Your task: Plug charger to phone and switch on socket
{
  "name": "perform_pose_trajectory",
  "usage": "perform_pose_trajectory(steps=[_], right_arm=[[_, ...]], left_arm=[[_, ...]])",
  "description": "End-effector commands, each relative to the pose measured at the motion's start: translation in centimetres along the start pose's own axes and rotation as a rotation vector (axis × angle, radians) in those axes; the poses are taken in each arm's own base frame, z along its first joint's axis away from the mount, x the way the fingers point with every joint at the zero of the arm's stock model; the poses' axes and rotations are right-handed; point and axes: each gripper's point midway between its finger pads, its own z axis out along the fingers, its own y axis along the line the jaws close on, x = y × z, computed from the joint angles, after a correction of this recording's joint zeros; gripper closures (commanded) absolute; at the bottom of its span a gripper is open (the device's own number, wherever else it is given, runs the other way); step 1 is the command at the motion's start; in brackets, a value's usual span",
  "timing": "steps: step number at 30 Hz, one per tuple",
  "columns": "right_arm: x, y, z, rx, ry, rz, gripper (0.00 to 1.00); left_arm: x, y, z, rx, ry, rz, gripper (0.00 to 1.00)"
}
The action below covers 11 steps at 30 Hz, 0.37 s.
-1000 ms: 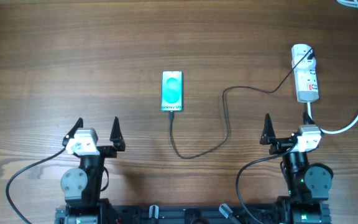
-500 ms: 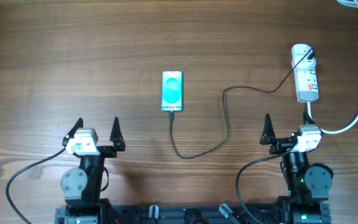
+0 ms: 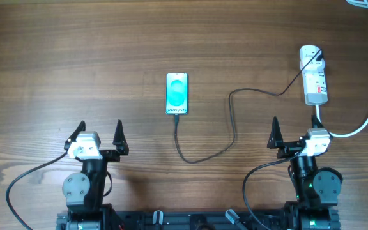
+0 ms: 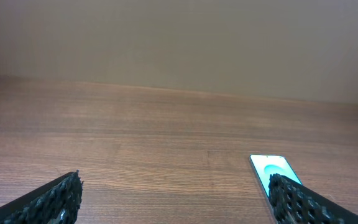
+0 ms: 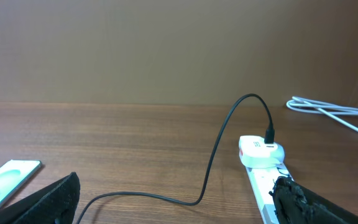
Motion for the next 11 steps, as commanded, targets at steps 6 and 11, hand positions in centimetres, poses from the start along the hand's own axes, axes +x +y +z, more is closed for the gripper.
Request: perform_pose_trajectory(steps=[6, 11], right_arm=[[-0.25, -0.30, -0.07, 0.016, -0.013, -0.018, 0.00], [-0.25, -0.30, -0.07, 0.017, -0.013, -0.018, 0.00]], left_arm=[[0.10, 0.41, -0.03, -0.019, -0.003, 0.019, 0.00], [0.10, 0.41, -0.03, -0.019, -0.003, 0.019, 0.00]])
